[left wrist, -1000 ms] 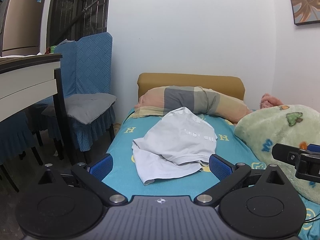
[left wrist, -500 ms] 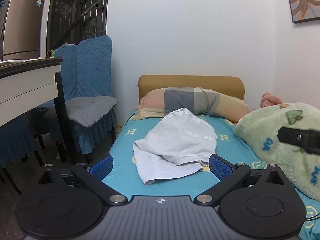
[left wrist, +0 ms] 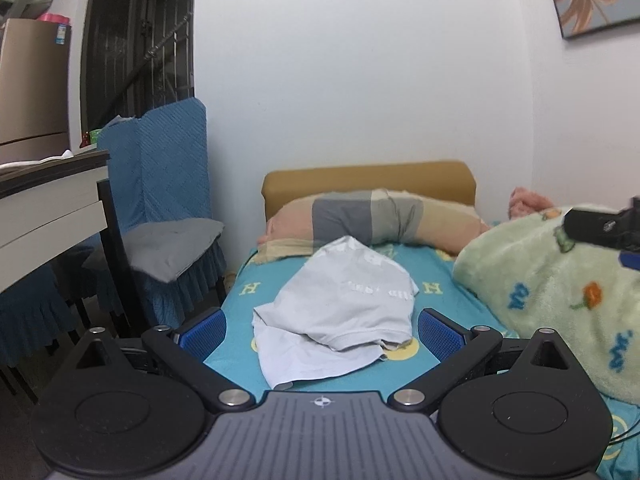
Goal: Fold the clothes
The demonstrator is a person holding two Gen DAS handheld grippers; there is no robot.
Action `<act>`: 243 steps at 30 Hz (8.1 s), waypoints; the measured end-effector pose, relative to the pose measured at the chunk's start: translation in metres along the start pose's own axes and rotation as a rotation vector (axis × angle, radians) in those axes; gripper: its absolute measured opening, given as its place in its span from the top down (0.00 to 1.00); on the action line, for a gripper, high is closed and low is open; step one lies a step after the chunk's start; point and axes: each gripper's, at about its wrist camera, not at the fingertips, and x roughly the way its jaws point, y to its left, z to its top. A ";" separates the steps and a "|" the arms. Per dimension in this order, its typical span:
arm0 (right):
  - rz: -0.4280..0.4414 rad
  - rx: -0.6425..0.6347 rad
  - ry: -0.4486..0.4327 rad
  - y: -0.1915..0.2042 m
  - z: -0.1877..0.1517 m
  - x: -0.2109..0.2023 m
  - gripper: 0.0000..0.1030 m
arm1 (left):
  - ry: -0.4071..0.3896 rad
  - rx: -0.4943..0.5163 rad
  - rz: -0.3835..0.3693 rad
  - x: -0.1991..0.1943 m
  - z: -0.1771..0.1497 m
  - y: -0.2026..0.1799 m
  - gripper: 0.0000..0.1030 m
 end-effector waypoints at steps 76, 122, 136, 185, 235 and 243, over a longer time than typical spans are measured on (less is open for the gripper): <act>0.169 0.031 0.128 0.039 -0.067 0.095 0.02 | 0.037 -0.060 -0.458 0.048 -0.005 0.071 0.93; -0.224 -0.003 -0.010 -0.017 -0.028 0.068 0.02 | 0.163 -0.097 -0.234 0.073 -0.021 0.076 0.89; -0.148 0.024 -0.042 -0.008 -0.022 0.059 0.02 | 0.351 0.058 -0.290 0.107 -0.058 0.033 0.54; -0.128 -0.171 -0.571 0.104 0.263 -0.155 0.02 | -0.639 -0.305 0.099 -0.223 0.308 0.157 0.12; -0.106 -0.285 0.592 -0.086 -0.039 0.591 0.02 | 0.514 -0.062 -0.019 0.677 0.039 0.105 0.05; 0.084 -0.207 0.691 -0.041 -0.015 0.562 0.02 | 0.505 -0.041 -0.130 0.623 0.063 0.111 0.01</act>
